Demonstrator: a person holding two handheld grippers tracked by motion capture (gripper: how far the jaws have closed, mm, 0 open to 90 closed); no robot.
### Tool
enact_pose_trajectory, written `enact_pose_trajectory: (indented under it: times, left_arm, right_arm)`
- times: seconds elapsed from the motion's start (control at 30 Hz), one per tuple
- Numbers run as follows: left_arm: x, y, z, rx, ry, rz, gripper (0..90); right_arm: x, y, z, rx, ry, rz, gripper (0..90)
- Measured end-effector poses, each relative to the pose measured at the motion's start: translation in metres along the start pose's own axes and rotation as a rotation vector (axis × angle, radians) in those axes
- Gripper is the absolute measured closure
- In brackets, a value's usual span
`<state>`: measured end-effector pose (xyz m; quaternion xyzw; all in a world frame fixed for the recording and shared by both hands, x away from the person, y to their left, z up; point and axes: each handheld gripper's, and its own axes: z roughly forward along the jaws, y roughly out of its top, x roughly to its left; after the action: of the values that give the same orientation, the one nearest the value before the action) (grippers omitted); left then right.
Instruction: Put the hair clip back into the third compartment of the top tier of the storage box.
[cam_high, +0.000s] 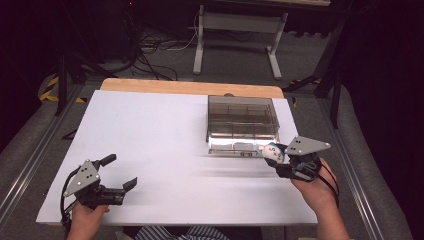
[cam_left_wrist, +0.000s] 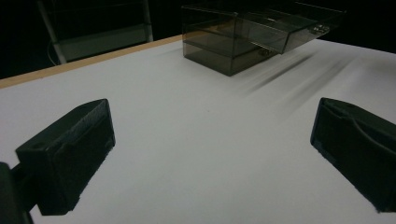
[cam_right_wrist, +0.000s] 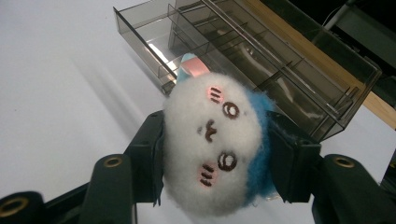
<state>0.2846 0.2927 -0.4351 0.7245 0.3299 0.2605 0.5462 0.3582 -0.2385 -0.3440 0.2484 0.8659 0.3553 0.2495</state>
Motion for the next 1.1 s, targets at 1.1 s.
enact_pose_trajectory:
  times: [1.1]
  left_arm:
    - [0.000,0.000,0.000,0.000,0.000,0.001,0.7]
  right_arm:
    - [-0.033,0.005,0.019,0.099,-0.018,0.012,44.7]
